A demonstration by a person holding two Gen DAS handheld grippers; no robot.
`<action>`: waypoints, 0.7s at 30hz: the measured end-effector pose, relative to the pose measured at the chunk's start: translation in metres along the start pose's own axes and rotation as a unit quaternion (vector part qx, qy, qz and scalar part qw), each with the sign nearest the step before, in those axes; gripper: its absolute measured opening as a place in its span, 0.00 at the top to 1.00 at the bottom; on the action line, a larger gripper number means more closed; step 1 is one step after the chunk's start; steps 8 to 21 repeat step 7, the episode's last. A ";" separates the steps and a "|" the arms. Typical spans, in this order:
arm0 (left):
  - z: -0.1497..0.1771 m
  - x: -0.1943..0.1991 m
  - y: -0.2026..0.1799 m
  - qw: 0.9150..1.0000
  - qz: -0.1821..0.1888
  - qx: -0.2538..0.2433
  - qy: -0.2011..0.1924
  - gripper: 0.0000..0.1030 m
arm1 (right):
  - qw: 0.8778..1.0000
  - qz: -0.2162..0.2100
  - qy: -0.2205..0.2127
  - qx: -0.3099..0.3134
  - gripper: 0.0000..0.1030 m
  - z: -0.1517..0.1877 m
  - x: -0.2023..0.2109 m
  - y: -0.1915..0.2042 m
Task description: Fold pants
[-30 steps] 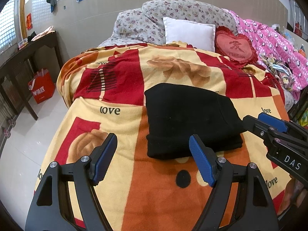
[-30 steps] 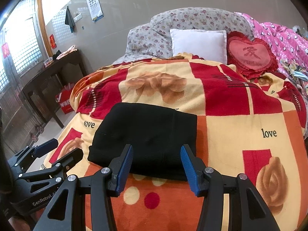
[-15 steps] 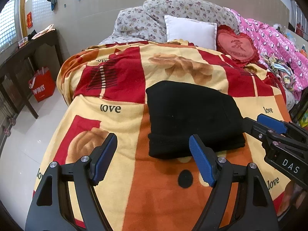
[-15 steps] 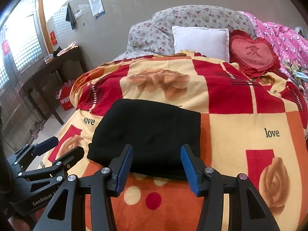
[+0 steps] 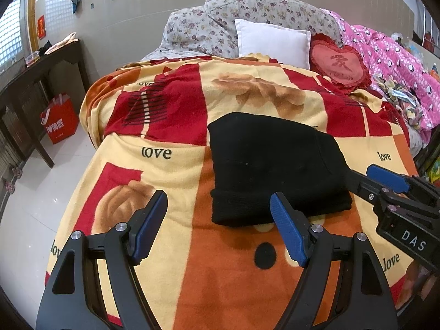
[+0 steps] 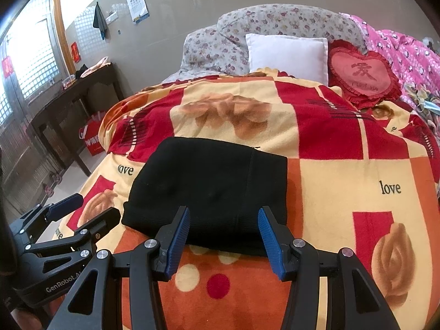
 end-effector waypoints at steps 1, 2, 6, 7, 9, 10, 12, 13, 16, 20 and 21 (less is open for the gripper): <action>0.000 -0.001 0.000 1.000 0.002 0.001 0.000 0.24 | 1.000 -0.001 0.000 -0.001 0.52 0.000 -0.001 0.000; 0.000 -0.001 0.001 1.000 0.005 0.004 -0.001 0.24 | 1.000 -0.002 0.000 -0.002 0.52 0.001 -0.002 -0.001; 0.000 -0.003 0.001 1.000 0.009 0.007 -0.006 0.24 | 1.000 -0.002 0.004 -0.009 0.52 0.005 -0.004 -0.009; 0.000 -0.004 0.001 1.000 0.005 0.006 -0.005 0.24 | 1.000 -0.001 0.004 -0.011 0.52 0.005 -0.003 -0.013; 0.000 -0.004 0.001 1.000 0.005 0.006 -0.005 0.24 | 1.000 -0.001 0.004 -0.011 0.52 0.005 -0.003 -0.013; 0.000 -0.004 0.001 1.000 0.005 0.006 -0.005 0.24 | 1.000 -0.001 0.004 -0.011 0.52 0.005 -0.003 -0.013; 0.000 -0.004 0.001 1.000 0.005 0.006 -0.005 0.24 | 1.000 -0.001 0.004 -0.011 0.52 0.005 -0.003 -0.013; 0.000 -0.004 0.001 1.000 0.005 0.006 -0.005 0.24 | 1.000 -0.001 0.004 -0.011 0.52 0.005 -0.003 -0.013; 0.000 -0.004 0.001 1.000 0.005 0.006 -0.005 0.24 | 1.000 -0.001 0.004 -0.011 0.52 0.005 -0.003 -0.013; 0.000 -0.004 0.001 1.000 0.005 0.006 -0.005 0.24 | 1.000 -0.001 0.004 -0.011 0.52 0.005 -0.003 -0.013; 0.000 -0.004 0.001 1.000 0.005 0.006 -0.005 0.24 | 1.000 -0.001 0.004 -0.011 0.52 0.005 -0.003 -0.013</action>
Point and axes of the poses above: each gripper's, at about its wrist camera, not at the fingertips, and x roughly against the way its jaws point, y to its left, z to its underside, the point moved 2 cm from there along -x, roughly the way its jaws point, and after that the axes turned 6 degrees about -z, right-handed, at the moved point
